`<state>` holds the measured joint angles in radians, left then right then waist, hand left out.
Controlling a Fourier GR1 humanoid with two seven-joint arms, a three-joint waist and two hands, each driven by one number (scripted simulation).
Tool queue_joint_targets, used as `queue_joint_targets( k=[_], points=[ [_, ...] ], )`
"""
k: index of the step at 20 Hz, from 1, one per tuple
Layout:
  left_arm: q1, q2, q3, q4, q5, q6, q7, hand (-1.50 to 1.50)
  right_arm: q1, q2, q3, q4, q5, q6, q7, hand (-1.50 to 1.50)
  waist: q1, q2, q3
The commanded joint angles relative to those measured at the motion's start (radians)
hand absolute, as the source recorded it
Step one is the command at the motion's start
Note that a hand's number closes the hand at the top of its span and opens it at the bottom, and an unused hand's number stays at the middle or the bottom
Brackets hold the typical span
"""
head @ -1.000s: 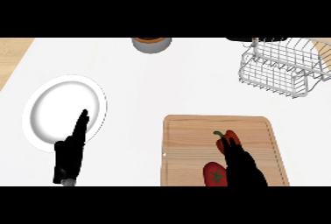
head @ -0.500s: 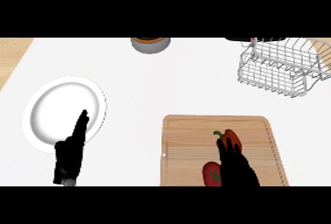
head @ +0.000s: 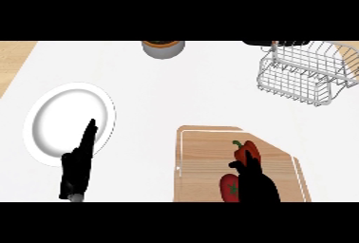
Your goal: Pick the tomato from the cutting board and place it in the tiered basket
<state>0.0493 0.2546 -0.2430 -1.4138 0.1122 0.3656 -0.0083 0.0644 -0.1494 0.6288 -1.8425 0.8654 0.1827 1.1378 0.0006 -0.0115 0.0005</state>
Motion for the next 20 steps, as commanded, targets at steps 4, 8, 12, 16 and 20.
queue_joint_targets(
  k=[4, 8, 12, 16, 20],
  points=[
    [-0.032, -0.015, -0.005, -0.046, -0.011, 0.007, 0.137, 0.0, -0.01, 0.085, 0.002, 0.133, 0.062, 0.005, 0.041, 1.5, 0.001, 0.012, 0.0],
    [-0.009, -0.034, 0.024, 0.082, 0.005, -0.049, -0.01, 0.0, -0.046, 0.047, 0.008, 0.144, 0.126, 0.044, -0.023, 1.5, -0.001, 0.013, -0.001],
    [0.064, -0.014, 0.012, -0.034, -0.008, -0.044, 0.024, 0.0, -0.026, -0.1, -0.09, 0.093, 0.103, 0.051, -0.186, 1.5, 0.001, 0.011, 0.0],
    [0.045, -0.008, 0.038, -0.014, 0.007, -0.04, 0.025, 0.0, -0.011, -0.426, -0.346, 0.088, -0.099, 0.074, -0.543, 1.5, -0.013, 0.017, 0.003],
    [0.037, -0.025, 0.027, 0.008, -0.002, -0.034, 0.024, 0.0, -0.017, -0.567, -0.571, 0.193, -0.254, 0.023, -0.813, 1.5, -0.03, 0.018, 0.004]
  ],
)
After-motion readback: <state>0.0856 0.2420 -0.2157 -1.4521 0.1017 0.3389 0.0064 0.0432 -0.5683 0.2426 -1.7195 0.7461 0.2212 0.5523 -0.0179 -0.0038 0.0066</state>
